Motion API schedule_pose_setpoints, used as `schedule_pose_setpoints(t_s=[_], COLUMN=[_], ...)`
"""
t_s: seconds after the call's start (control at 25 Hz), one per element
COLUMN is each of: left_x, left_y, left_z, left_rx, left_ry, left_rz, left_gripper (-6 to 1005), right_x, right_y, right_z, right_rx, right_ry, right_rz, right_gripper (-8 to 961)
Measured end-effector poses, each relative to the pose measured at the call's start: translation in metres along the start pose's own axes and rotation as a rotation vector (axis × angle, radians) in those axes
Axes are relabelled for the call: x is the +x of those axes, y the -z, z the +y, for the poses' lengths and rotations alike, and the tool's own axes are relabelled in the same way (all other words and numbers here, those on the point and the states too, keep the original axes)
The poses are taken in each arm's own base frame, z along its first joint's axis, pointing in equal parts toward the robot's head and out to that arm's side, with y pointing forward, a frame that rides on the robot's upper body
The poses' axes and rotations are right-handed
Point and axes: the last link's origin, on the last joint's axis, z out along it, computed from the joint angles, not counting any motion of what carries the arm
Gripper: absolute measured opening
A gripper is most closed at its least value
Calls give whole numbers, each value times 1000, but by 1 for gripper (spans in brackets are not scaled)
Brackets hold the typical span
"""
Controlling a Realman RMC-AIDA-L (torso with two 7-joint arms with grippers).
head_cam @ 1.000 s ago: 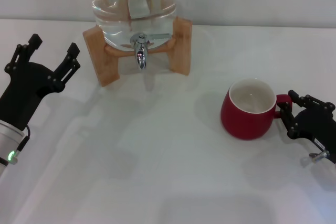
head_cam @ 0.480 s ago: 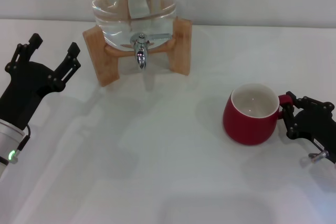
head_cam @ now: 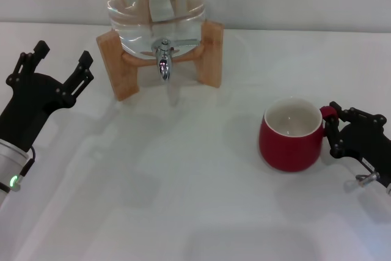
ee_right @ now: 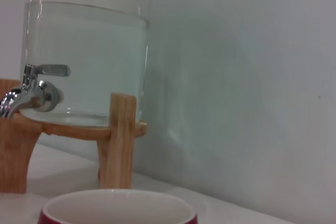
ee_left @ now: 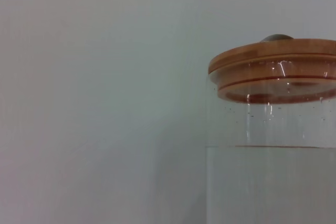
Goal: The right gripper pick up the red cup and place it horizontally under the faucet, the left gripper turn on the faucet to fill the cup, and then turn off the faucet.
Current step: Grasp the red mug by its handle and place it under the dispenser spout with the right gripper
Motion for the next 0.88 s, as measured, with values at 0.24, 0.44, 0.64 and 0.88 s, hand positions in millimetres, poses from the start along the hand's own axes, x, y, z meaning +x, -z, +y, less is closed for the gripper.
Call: schedule_pose_setpoints(t_s=[0.24, 0.44, 0.64, 0.88], left_x=[0, -1, -1, 0], left_y=[0, 0, -1, -1], left_z=[-1, -1, -2, -4], left_rx=[1, 4, 6, 12], left_ry=[0, -1, -5, -6], left_rz=[0, -5, -9, -6], left_gripper=[891, 891, 891, 891], right_x=[-5, -9, -13, -18], right_y=[-7, -16, -32, -48], right_z=[4, 7, 12, 18], right_rx=[-17, -34, -62, -89], right_ry=[-6, -8, -2, 5], right_rz=[-13, -13, 9, 28], right_gripper=[113, 113, 113, 114])
